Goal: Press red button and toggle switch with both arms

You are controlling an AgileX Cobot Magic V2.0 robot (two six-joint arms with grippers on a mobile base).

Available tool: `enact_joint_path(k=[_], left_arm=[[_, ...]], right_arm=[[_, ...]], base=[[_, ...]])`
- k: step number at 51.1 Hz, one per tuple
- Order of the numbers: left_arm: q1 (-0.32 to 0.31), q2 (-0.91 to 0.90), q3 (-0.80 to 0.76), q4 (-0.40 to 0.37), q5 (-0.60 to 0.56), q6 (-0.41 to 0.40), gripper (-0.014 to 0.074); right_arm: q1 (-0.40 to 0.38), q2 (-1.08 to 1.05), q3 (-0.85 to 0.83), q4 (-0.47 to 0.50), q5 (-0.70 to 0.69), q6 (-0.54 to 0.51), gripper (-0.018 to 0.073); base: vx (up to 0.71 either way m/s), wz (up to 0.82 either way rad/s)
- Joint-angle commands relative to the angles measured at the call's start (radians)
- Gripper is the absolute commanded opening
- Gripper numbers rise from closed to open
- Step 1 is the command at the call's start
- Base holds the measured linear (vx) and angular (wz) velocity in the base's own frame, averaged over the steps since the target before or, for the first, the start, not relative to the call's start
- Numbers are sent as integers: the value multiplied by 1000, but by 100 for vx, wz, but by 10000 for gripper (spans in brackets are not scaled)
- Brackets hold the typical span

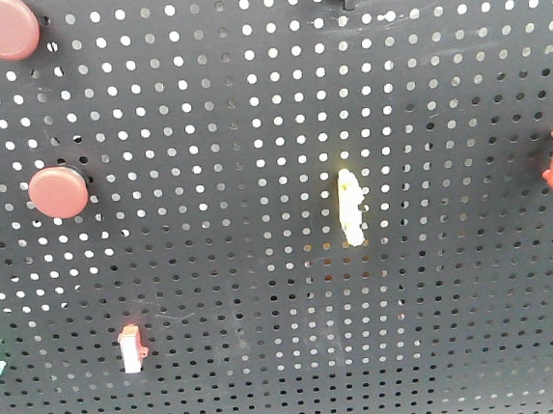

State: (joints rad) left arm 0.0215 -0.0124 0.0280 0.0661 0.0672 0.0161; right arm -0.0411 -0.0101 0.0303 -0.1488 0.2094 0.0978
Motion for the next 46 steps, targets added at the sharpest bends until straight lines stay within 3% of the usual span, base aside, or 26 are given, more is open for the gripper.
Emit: enact_joint_path(k=[1,12,23,39,46], left_arm=[[-2,-14,34,-9,-79,-6,2],[-2,-14,34,-9,-79,-6,2],[-2,-14,33,-9,-123,-6,2],[-2,-14,30,-9,-282,-9,2],[-3,-14,-41,-9,-345,-66,2]], right_arm=[[0,-5,11,-3,-83,-9,-3],[0,-5,11,-77,-100,-19,-3],[0,-5,11,-75,-138,-8,-3],[0,-5,10,-76,-355,-8,-3],[0,-5,-45,-63,-439,15,-3]], base=[[0,0],[0,0],[0,0],[0,0],[0,0]])
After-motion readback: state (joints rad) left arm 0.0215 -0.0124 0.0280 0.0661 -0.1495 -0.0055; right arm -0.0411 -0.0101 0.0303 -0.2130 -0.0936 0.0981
